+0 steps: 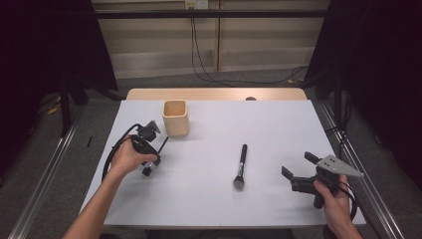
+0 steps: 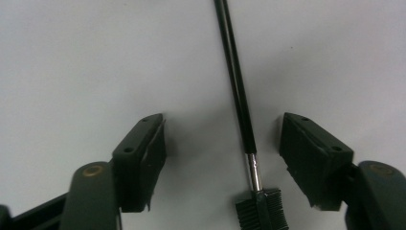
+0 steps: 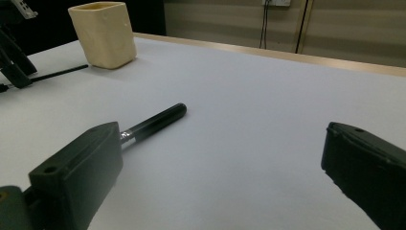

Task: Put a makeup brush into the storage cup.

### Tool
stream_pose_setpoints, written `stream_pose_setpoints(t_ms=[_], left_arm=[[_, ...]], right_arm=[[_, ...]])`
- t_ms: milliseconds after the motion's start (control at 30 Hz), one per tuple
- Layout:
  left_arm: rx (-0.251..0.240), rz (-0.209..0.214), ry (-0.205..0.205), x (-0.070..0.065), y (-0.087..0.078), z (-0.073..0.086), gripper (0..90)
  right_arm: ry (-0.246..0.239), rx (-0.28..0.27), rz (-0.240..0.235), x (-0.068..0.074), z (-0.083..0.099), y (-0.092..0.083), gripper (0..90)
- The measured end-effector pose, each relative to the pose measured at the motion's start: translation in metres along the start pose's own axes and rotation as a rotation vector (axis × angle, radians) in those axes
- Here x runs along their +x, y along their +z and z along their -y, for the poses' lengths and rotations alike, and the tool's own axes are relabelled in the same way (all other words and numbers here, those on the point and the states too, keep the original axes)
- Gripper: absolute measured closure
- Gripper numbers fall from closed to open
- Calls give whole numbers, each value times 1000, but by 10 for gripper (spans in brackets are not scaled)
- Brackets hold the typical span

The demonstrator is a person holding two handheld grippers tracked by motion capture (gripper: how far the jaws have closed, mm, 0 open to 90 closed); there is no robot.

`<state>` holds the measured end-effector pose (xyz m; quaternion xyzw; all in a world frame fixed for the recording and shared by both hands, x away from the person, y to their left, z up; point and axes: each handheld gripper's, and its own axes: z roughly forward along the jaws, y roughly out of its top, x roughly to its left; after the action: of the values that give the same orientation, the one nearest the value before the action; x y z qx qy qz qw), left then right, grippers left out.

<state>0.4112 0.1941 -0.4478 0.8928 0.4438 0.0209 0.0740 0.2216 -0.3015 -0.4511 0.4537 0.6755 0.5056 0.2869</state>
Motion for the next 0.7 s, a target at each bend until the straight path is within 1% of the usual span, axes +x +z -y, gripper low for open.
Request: stream_pose_setpoints(t_ms=[33,233,300,333,367,433,500,533,600,667,700], left_arm=[[5,-5,22,-1,0,0,343],[21,-5,28,-1,1,1,371],[25,-5,21,-2,0,1,392],[26,-7,29,-2,0,1,401],[26,-7,41,-3,0,1,414],[20,0,47,-4,-1,2,462],[23,4,43,-4,-1,1,497],[26,-1,40,-3,-1,1,513],[38,7,35,-2,-1,0,562],[45,2,30,-2,-1,-1,586],[46,-1,38,-2,-2,-1,593]], right_arm=[[0,0,0,0,0,0,0],[-4,3,-11,1,0,0,2],[-7,4,-11,1,0,-1,2],[-5,1,-11,1,0,-1,2],[-4,1,-10,1,0,-1,2],[-8,7,-12,1,1,-1,2],[-13,9,-17,1,1,0,2],[-12,10,-18,2,1,0,2],[-14,9,-21,2,1,0,2],[-16,11,-20,2,1,0,2],[-14,10,-22,2,1,0,2]])
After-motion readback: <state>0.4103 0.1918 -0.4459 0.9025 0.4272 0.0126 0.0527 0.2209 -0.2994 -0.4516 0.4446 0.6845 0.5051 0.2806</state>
